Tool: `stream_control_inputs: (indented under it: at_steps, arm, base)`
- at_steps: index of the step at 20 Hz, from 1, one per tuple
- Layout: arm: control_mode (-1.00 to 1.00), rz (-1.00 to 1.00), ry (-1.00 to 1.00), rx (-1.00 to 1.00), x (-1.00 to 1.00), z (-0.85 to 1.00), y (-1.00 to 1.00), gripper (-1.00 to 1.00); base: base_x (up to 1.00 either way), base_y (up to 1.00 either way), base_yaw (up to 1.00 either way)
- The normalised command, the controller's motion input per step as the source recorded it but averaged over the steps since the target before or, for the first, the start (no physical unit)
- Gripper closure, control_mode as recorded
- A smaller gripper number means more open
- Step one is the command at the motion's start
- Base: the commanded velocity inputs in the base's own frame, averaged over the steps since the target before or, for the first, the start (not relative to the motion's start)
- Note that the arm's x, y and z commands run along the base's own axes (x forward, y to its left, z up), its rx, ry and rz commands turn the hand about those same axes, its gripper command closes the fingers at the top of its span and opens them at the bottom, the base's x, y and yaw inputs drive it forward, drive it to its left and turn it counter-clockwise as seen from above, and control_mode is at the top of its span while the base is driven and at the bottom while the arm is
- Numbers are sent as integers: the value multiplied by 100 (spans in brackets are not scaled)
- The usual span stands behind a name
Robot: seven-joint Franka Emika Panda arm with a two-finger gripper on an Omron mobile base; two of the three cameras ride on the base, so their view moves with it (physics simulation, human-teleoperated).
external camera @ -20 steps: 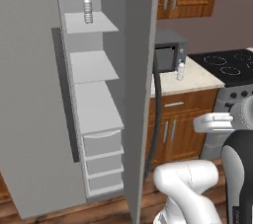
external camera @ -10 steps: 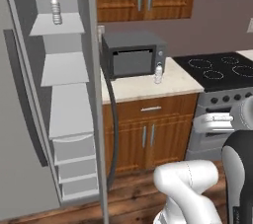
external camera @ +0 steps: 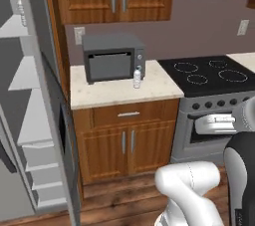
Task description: Take the bottled waters from the counter and place them in the freezer to freeze. Close the freezer door after placing the bottles.
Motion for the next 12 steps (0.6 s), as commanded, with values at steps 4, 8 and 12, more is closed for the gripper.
stream_control_inputs:
  at_steps: [4, 8, 12]
  arm:
    - [100, 0, 0, 0, 0, 0, 0, -100]
    - [100, 0, 0, 0, 0, 0, 0, -100]
    - [100, 0, 0, 0, 0, 0, 0, -100]
  base:
    - [40, -63, 5]
    - [47, -40, 1]
    - [58, -38, 1]
